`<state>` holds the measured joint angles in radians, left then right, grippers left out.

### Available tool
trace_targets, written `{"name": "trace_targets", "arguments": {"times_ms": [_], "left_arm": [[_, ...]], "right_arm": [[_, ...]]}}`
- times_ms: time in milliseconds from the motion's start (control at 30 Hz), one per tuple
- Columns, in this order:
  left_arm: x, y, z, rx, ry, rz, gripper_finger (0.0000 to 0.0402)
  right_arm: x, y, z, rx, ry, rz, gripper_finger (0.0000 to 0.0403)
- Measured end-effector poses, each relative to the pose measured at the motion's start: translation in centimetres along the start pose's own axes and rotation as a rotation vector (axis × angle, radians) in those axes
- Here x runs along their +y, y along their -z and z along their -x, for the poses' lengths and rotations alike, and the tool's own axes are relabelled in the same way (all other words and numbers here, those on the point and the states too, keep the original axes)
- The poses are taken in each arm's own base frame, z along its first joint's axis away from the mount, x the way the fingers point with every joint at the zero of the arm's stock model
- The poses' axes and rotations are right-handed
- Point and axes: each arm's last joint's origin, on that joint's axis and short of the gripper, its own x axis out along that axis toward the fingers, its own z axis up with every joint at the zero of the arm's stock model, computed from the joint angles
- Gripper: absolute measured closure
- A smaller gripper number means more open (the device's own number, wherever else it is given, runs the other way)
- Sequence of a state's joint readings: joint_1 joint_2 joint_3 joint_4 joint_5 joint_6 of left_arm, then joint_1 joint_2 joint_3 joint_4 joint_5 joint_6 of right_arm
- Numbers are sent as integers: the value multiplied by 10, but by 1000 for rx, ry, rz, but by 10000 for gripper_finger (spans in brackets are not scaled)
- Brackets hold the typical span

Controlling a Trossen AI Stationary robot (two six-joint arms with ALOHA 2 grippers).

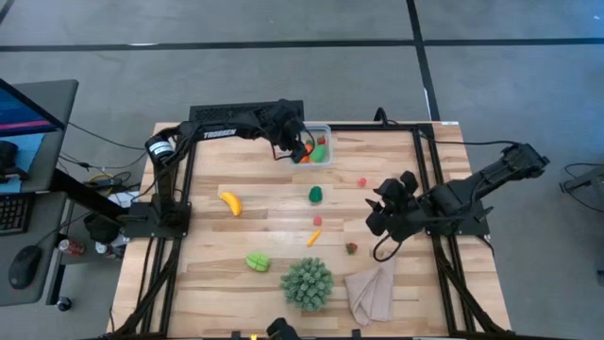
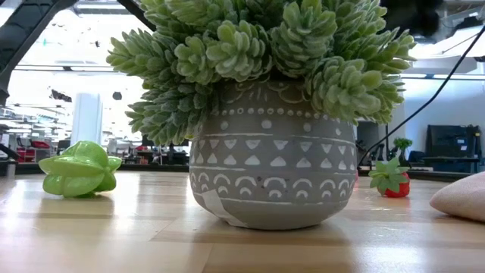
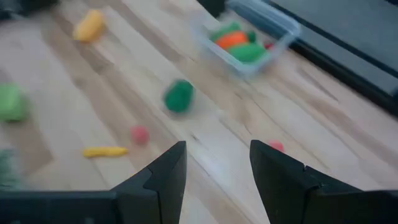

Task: Pick and placing Produce into tupperware
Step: Put the top peach into the transparent bin

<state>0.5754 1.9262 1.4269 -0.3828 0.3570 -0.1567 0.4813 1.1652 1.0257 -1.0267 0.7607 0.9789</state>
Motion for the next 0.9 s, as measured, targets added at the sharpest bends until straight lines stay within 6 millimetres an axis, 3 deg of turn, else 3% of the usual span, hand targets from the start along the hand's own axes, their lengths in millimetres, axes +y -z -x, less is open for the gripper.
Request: {"name": "trace_targets", "arguments": {"times_ms": [267, 533, 700, 900], "left_arm": [[-19, 6, 43, 72, 3, -101, 207], [-57, 13, 93, 2, 45, -200, 207], [-81, 32, 121, -58, 89, -261, 207], [-100, 65, 156, -140, 116, -273, 207]], "right_arm": [[-4, 64, -10, -134, 63, -102, 234], [-27, 117, -37, -298, 84, -336, 234], [-35, 131, -60, -305, 105, -398, 234], [-45, 130, -77, -308, 192, -388, 234]]}}
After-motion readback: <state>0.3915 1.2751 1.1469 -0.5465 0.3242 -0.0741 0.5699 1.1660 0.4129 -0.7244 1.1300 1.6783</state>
